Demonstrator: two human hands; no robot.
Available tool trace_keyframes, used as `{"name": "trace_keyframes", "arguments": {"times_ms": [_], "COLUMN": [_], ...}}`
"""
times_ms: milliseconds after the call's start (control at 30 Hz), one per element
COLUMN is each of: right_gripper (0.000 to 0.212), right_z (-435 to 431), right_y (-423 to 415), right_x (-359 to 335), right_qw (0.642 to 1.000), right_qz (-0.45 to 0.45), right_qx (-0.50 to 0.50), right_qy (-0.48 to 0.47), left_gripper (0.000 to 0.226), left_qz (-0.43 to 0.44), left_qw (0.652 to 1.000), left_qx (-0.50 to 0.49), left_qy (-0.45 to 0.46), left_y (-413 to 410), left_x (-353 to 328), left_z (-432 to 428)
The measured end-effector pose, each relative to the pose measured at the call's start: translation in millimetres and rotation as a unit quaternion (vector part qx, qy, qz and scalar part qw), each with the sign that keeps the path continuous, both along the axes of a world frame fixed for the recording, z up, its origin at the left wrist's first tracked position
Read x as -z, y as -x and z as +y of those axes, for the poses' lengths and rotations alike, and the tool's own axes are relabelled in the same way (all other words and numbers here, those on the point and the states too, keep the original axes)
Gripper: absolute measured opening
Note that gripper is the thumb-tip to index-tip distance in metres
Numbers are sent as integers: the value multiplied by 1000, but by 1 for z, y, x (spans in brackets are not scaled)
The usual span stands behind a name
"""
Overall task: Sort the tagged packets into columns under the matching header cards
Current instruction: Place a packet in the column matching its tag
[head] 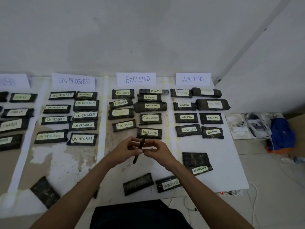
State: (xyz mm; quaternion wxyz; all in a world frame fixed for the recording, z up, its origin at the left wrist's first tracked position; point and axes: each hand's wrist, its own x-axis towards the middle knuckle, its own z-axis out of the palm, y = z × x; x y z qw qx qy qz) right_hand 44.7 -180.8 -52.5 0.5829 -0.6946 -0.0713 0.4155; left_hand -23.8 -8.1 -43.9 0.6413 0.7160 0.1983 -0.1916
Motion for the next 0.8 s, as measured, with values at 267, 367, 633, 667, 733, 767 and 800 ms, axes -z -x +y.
{"name": "trace_keyframes", "arguments": {"times_ms": [267, 367, 633, 667, 733, 767, 800], "right_gripper": [40, 54, 50, 48, 48, 48, 50], "right_z": [3, 4, -16, -18, -19, -19, -19], "right_y": [-25, -33, -53, -54, -55, -53, -50], "right_x": [23, 34, 52, 52, 51, 50, 49], "right_qw": [886, 812, 752, 751, 746, 750, 757], "right_qz": [-349, -437, -507, -508, -509, -506, -502], "right_qx": [-184, -257, -319, -321, -327, -324, -317], "right_qy": [242, 290, 275, 274, 278, 278, 273], "left_gripper": [50, 53, 52, 53, 55, 55, 55], "left_qz": [-64, -57, -63, -63, -65, -67, -72], "left_qw": [886, 857, 854, 852, 850, 850, 849], "left_qx": [64, 85, 88, 89, 93, 94, 93], "left_qy": [-454, -505, -510, -512, -514, -515, -515], "left_y": [-11, -14, -25, -24, -22, -20, -17], "left_x": [42, 54, 61, 62, 62, 62, 60], "left_z": [35, 40, 47, 48, 48, 47, 45]}}
